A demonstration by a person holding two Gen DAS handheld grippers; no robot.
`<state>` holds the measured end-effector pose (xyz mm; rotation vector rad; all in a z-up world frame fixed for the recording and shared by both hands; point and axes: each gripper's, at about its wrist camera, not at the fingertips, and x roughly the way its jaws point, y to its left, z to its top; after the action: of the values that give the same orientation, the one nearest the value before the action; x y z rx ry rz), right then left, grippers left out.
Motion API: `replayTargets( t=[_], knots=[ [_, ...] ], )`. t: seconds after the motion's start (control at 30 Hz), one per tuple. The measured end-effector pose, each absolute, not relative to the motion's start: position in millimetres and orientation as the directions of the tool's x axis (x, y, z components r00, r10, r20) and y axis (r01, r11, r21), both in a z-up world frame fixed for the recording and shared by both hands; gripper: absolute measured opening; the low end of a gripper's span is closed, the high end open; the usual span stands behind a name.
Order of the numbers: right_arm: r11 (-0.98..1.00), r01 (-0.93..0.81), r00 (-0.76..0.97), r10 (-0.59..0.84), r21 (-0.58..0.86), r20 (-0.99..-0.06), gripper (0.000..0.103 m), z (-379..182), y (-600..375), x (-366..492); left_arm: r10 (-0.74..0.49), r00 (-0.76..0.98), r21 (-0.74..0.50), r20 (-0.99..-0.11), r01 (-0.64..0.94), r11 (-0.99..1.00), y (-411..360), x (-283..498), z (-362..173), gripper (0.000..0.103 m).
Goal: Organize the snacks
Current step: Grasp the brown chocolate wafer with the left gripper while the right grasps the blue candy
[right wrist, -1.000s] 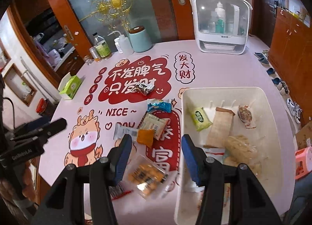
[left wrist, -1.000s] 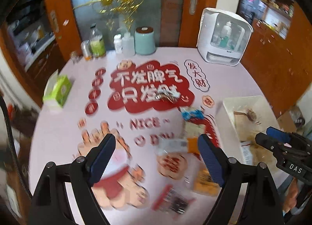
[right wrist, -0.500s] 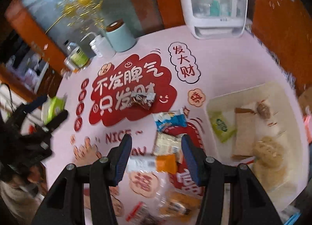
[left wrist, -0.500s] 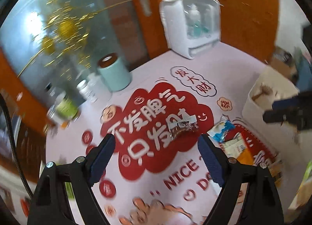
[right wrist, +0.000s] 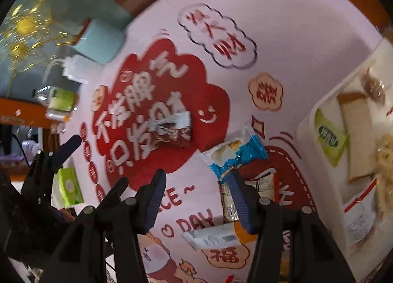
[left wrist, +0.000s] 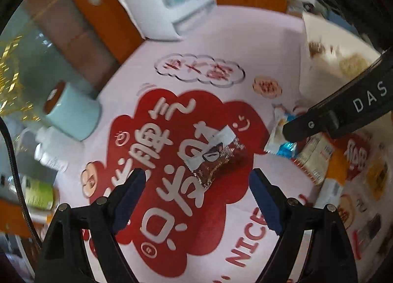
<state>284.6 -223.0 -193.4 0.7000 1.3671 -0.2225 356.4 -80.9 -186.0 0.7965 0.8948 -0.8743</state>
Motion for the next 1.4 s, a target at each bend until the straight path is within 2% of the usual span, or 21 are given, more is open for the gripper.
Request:
replayTargets(
  t=[0.37,0.57,0.63,0.7,0.77,0.83,0.9,1.0,1.13,1.4],
  knots=[
    [0.687,0.68,0.166,0.199,0.258,-0.966,0.053,-244,-244,292,-0.246,0.259,0.173,-0.934,0.93,0.325,-110,383,-246,0.085],
    [0.701,0.676,0.161,0.161,0.228,-0.974,0.055,-254,-242,302,-0.255,0.204,0.107,-0.945,0.931,0.349,-122,395,-261,0.084],
    [0.727,0.656,0.154,0.13,0.2,-0.979,0.052,-253,-237,305,-0.253,0.185,0.083,-0.95,0.927,0.367,-126,402,-266,0.081],
    [0.756,0.628,0.155,0.109,0.183,-0.982,0.039,-251,-234,306,-0.26,0.162,0.051,-0.952,0.921,0.386,-127,407,-269,0.076],
    [0.769,0.611,0.161,0.112,0.188,-0.981,0.037,-251,-232,305,-0.262,0.14,0.023,-0.955,0.914,0.406,-127,413,-271,0.075],
    [0.779,0.597,0.17,0.114,0.195,-0.979,0.036,-249,-230,304,-0.27,0.118,-0.008,-0.956,0.907,0.422,-126,415,-270,0.061],
    [0.791,0.58,0.176,0.109,0.193,-0.978,0.035,-247,-228,301,-0.267,0.112,-0.02,-0.957,0.894,0.448,-124,418,-268,0.041],
    [0.809,0.552,0.205,0.103,0.202,-0.973,0.035,-241,-225,294,-0.225,0.143,0.01,-0.964,0.863,0.505,-119,416,-265,0.033],
    [0.826,0.514,0.246,0.114,0.229,-0.963,0.035,-229,-220,288,-0.236,0.139,-0.019,-0.962,0.825,0.564,-103,403,-253,0.031],
    [0.876,0.393,0.357,0.134,0.279,-0.925,0.034,-183,-201,267,-0.314,0.174,-0.109,-0.933,0.696,0.709,-62,346,-191,0.03]
  ],
)
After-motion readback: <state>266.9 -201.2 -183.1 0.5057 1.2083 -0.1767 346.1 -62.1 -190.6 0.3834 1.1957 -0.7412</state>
